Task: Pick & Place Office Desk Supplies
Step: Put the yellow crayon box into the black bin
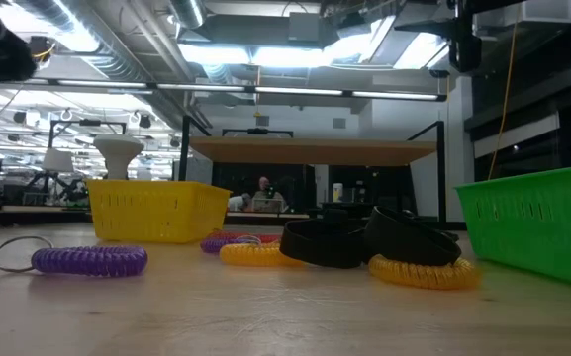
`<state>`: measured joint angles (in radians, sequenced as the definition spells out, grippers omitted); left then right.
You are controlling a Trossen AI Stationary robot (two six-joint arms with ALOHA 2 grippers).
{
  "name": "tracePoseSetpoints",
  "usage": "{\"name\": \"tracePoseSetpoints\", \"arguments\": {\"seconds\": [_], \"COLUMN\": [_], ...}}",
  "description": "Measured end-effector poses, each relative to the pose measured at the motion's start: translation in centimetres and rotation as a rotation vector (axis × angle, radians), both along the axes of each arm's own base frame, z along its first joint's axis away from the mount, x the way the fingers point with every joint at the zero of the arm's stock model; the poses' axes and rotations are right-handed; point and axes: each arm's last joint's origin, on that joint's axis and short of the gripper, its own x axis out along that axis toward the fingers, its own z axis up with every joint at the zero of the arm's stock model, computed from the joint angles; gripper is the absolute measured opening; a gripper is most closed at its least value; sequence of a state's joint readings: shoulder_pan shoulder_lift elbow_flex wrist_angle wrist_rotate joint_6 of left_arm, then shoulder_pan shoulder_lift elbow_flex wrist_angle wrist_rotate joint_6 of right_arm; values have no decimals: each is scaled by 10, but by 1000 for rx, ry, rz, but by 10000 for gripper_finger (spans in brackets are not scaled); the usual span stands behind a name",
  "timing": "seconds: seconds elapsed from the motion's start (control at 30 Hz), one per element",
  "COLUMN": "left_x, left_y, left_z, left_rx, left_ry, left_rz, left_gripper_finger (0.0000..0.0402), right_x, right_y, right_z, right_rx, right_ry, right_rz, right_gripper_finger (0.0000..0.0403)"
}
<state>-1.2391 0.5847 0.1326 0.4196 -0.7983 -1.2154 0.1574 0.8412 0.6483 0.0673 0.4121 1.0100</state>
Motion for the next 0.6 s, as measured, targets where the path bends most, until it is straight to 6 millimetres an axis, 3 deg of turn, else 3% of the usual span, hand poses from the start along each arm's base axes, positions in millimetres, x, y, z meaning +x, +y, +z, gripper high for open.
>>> {"name": "tracePoseSetpoints", "arguments": {"seconds": [0.3,0.6], "left_x": [-24,-31], "left_y": [-6,-6], "left_z": [-5,-20], "left_rx": [-20,-27], "left_ry": [31,121], "left_rz": [35,45], "left_gripper_finger": [1,1], "right_x": [10,22], "right_y": [2,10], "right_z": [-8,-20], "right_rx": [24,55], "right_ry": [35,82], "right_rz": [1,17], "right_gripper_finger": [206,206]}}
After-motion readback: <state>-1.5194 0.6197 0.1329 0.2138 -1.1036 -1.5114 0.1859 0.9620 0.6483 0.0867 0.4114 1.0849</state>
